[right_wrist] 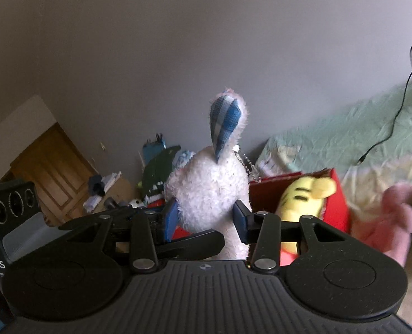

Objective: Organize objects
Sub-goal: 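Carry the pink bunny over the red box and lower it inside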

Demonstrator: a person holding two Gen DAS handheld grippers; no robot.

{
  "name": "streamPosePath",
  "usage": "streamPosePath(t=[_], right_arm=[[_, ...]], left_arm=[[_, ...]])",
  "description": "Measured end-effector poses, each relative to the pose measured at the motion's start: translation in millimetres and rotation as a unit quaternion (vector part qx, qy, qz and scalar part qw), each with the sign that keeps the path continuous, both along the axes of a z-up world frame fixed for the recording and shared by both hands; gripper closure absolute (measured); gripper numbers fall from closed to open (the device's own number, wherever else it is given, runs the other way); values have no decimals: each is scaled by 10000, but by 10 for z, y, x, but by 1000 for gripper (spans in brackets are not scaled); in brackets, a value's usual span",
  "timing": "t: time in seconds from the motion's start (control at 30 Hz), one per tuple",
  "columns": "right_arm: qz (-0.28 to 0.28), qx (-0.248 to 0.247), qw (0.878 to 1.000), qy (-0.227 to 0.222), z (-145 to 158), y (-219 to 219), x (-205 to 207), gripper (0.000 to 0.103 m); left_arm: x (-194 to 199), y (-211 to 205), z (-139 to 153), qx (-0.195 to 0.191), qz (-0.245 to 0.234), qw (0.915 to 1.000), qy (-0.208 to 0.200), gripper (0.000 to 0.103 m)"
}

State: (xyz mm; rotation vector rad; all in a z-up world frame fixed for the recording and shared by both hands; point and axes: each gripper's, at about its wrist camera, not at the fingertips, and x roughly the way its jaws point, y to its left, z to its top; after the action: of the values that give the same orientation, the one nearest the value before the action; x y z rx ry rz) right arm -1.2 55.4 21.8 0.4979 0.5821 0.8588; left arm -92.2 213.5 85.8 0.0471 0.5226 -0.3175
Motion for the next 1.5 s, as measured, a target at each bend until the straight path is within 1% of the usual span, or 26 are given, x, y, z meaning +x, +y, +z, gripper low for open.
streamPosePath(t=[0.1,0.2,0.37,0.53,0.6,0.73,0.87,0.97,1.03,1.17,1.2,1.27,1.3,1.33,1.4,1.5], right_arm=[[71,-119,9997,185,-46,209,93,57],[166,-243,9984,486,-98,365,193,57],[307,-565,9933,955,-195,516,307,56],[196,-1034,9868,1230,-273,608,403,52],[116,-1131,9850,1296,-308,617,436,51],[-138,-1210,9847,1245,-339,631,501,48],[-339,-1121,9862,1169,-349,596,523,46],[-481,-1094,9882,961,-316,627,530,43],[-608,-1207,9875,806,-312,661,545,43],[-662,-1414,9847,775,-364,764,595,43],[-668,-1531,9830,761,-375,798,607,43],[-617,-1769,9797,712,-384,868,614,45],[-596,-1851,9786,678,-384,883,611,47],[-572,-1866,9783,690,-391,883,617,52],[-512,-1748,9795,858,-414,828,642,56],[-417,-1665,9803,981,-406,766,631,62]], left_arm=[[80,202,-58,-40,130,9998,143,28],[167,401,-132,-134,227,9991,320,28],[300,603,-300,-174,303,9977,578,28],[467,715,-496,-314,248,9949,923,28],[561,752,-587,-410,201,9929,1096,28],[683,777,-690,-493,119,9908,1258,27],[801,792,-759,-577,8,9889,1373,25],[861,797,-823,-642,-56,9866,1499,25],[890,791,-855,-606,-58,9866,1512,25],[908,812,-872,-644,-106,9862,1524,24],[917,816,-880,-661,-119,9858,1536,23],[912,811,-872,-747,-213,9849,1549,22],[894,794,-856,-801,-314,9844,1534,23],[866,764,-834,-795,-380,9850,1482,26],[832,709,-815,-606,-422,9880,1356,26],[845,712,-824,-744,-533,9855,1428,26]])
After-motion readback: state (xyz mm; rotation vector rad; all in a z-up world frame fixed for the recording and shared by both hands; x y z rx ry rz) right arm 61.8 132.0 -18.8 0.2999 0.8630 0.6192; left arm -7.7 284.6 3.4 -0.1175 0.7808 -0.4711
